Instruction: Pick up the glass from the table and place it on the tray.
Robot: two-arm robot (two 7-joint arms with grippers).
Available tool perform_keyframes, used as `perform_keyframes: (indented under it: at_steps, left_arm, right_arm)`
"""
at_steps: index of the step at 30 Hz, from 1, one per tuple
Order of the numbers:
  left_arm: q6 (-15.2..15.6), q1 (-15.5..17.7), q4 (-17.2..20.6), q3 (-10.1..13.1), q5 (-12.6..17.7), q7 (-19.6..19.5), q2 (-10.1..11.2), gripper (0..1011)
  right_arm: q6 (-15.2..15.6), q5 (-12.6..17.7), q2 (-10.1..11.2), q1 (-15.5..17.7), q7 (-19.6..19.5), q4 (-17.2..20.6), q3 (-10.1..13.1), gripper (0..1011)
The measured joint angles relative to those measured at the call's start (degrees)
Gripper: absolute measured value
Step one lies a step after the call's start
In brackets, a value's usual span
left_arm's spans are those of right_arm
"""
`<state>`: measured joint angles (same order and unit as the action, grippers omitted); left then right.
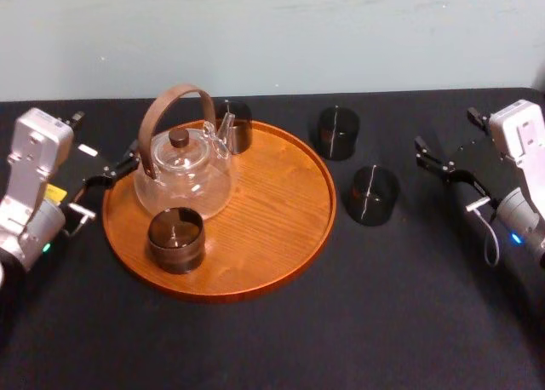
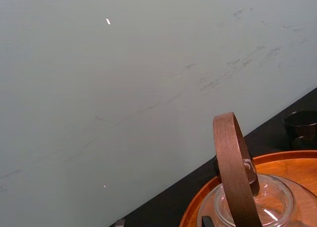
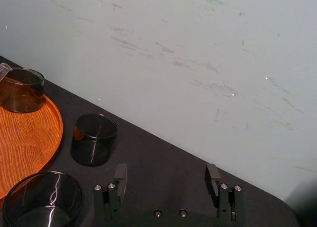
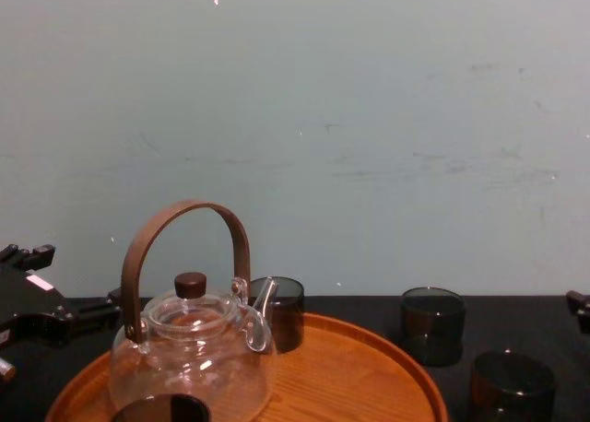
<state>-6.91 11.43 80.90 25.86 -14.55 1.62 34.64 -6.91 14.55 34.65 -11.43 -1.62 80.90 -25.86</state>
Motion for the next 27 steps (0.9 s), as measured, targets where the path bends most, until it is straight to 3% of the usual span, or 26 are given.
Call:
perform_keyframes:
  at_steps: [27]
  left_arm:
    - [0.0, 0.0, 0.0, 0.0, 0.0, 0.0, 0.0, 1001]
  right_arm:
    - [0.0, 0.0, 0.0, 0.0, 0.0, 0.0, 0.0, 1002]
